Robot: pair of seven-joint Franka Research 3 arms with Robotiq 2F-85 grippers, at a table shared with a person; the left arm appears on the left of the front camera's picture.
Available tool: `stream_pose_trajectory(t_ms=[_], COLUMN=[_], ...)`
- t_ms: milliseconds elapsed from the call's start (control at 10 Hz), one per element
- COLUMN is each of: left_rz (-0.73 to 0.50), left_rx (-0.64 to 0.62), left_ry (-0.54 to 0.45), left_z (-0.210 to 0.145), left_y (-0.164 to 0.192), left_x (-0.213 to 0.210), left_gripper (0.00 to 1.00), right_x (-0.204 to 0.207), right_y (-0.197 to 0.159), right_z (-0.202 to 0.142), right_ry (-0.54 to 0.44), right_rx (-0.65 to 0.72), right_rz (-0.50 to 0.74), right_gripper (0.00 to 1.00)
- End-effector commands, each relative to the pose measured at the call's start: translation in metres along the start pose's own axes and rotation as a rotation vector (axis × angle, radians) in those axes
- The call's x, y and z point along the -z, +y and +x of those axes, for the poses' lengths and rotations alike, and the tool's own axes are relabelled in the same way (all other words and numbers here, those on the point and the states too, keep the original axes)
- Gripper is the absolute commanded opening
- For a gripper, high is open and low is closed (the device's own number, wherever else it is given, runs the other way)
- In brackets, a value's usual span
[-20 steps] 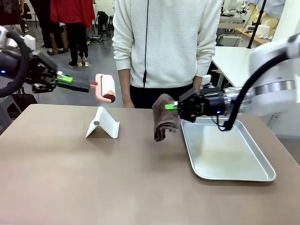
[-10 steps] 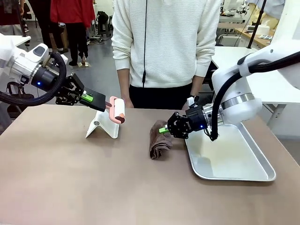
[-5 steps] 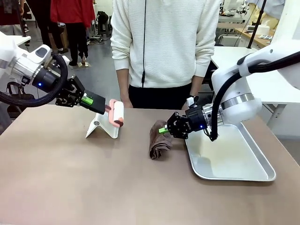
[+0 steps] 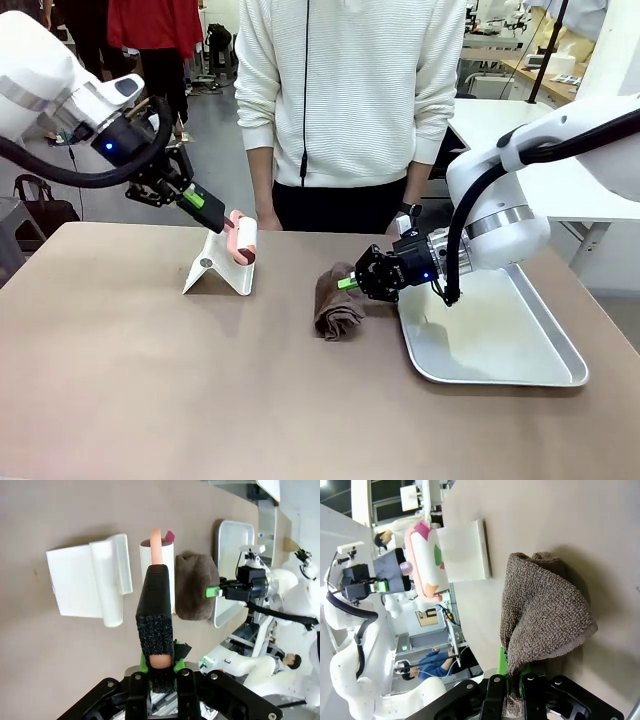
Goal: Clean the surface of the table.
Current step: Return the Lint Roller and towel to their original positions.
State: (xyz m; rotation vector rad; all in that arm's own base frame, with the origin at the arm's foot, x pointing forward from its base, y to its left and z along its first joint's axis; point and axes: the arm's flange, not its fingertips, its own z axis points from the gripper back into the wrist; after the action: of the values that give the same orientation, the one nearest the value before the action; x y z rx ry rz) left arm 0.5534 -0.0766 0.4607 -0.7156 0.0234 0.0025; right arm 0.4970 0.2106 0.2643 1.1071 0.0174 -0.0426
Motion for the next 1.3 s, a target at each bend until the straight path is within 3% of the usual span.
stream_pose_trajectory(t_ms=[0,500,1200], left_rz=[0.063,0.187,0.197], left_rx=[-0.035,-0.039,-0.061], left_ry=[0.018,0.069,0.079], left_z=[0.022,0.036,0.032], left_y=[-0.011,-0.011,-0.004], left_x=[0.013,0.022,0.048], left_gripper=[0.2,0.2,0.2], right_x=[0.006,0.003,0.004], right_y=[0.003,-0.002,-0.007], right_z=[0.009,0.016,0.021], right_ry=[0.007,0.002,0.011], right_rx=[0.023,0.032,0.053], right_rz=[-0.003,0.032,0.054], right_gripper=[0.09,0.09,0.09])
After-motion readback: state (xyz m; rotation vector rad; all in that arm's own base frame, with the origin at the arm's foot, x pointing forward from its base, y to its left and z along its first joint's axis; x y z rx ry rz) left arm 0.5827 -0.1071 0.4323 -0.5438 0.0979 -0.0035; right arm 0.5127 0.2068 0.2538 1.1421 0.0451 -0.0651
